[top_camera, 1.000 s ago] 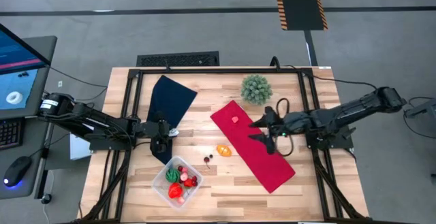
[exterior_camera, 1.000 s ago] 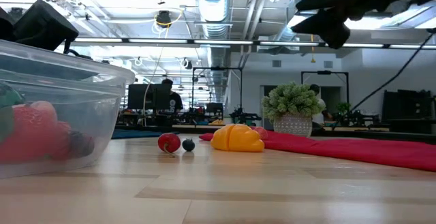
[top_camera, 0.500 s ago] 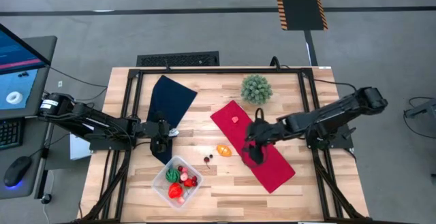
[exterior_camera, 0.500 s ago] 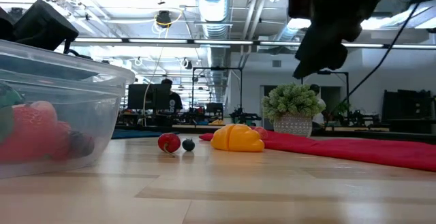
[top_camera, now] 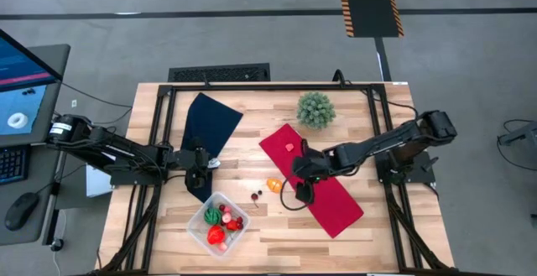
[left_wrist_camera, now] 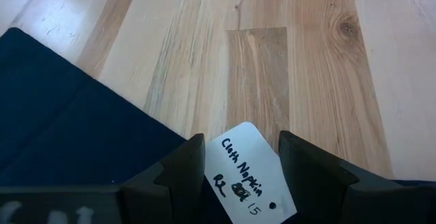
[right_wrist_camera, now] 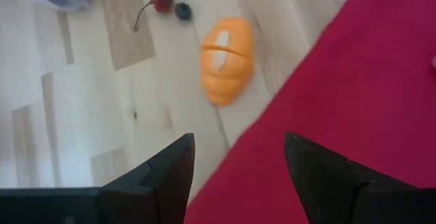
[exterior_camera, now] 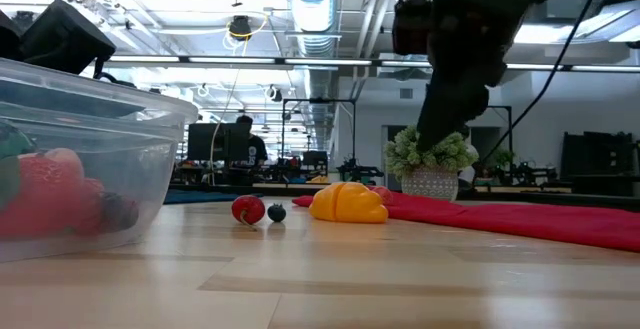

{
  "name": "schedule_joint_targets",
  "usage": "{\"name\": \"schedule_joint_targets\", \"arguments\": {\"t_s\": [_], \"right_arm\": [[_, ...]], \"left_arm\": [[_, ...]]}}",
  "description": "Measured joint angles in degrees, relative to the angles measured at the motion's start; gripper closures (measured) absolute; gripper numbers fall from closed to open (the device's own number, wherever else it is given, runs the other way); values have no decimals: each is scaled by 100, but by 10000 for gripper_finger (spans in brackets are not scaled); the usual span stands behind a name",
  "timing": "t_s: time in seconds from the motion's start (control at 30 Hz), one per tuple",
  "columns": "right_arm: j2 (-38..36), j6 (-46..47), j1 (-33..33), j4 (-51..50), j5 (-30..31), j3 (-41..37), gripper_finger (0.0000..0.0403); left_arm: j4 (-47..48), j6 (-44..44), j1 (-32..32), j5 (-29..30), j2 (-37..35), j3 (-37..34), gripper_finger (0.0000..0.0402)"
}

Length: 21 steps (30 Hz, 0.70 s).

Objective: Pick and placing Produce into tupperware
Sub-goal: Put the croissant into the transparent bin

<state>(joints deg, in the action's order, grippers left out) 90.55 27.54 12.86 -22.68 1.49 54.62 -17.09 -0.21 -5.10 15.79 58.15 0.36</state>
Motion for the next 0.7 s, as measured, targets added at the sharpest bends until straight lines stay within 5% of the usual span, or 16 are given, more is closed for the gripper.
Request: {"name": "schedule_joint_targets", "arguments": {"t_s": [0.7], "right_arm": [[176, 504, -26, -355, -24, 325, 153]], "left_arm": [[-21, 0, 0, 0, 0, 0, 222]]}}
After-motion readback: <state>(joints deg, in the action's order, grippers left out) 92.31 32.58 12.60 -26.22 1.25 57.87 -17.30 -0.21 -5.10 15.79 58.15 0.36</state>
